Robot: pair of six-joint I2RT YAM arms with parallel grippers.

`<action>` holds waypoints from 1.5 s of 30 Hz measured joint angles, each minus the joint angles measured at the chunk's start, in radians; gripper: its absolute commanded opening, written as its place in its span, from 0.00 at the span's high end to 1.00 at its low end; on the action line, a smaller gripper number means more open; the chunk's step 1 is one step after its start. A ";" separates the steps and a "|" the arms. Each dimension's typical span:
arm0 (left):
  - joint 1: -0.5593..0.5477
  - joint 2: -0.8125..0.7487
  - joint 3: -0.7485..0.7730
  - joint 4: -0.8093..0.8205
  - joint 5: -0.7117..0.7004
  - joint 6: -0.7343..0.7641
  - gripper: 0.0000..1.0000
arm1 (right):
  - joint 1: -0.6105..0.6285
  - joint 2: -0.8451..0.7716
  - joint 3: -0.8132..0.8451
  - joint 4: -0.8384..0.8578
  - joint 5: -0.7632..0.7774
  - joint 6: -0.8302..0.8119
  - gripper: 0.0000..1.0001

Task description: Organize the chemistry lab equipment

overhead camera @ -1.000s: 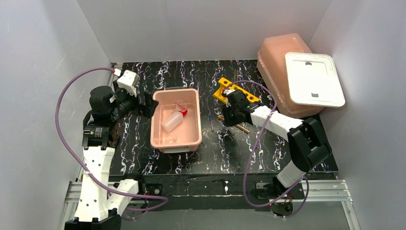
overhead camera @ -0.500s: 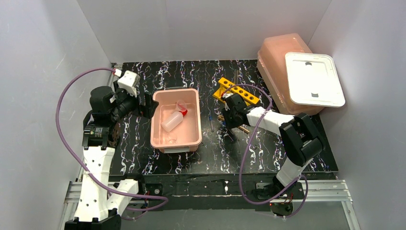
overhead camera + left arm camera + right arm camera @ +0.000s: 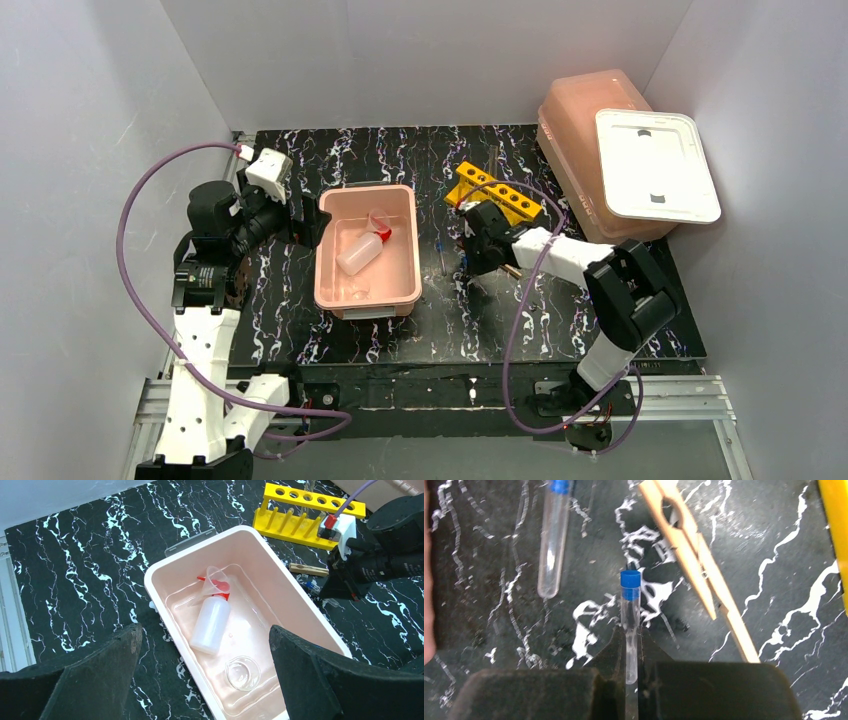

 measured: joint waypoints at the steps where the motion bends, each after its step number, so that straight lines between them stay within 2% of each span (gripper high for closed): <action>1: 0.000 0.000 0.000 0.000 0.000 0.000 0.02 | 0.010 -0.010 0.004 -0.018 -0.002 0.002 0.96; 5: 0.000 0.000 -0.002 0.000 0.000 0.000 0.02 | 0.056 -0.081 0.077 -0.115 -0.012 0.002 0.96; 11: 0.000 -0.005 -0.002 0.001 0.000 0.000 0.02 | 0.142 -0.180 0.362 -0.207 -0.031 -0.005 0.97; 16: 0.000 -0.010 -0.002 0.000 0.000 -0.001 0.02 | 0.228 -0.176 0.564 -0.241 -0.066 -0.005 0.97; 20: 0.000 -0.011 -0.002 0.000 0.000 -0.001 0.02 | 0.283 -0.107 0.654 -0.247 -0.113 -0.004 0.97; 29: 0.000 -0.014 -0.002 -0.001 0.000 0.000 0.02 | 0.350 0.123 0.663 -0.273 -0.145 -0.001 0.97; 36: 0.000 -0.014 -0.002 -0.001 0.000 0.000 0.02 | 0.360 0.166 0.663 -0.277 -0.147 -0.002 0.95; 39: 0.000 -0.016 -0.006 -0.001 -0.001 0.003 0.02 | 0.360 0.175 0.663 -0.276 -0.147 -0.005 0.89; 45: 0.000 -0.015 -0.008 -0.008 -0.001 0.006 0.02 | 0.360 0.201 0.663 -0.276 -0.146 -0.016 0.69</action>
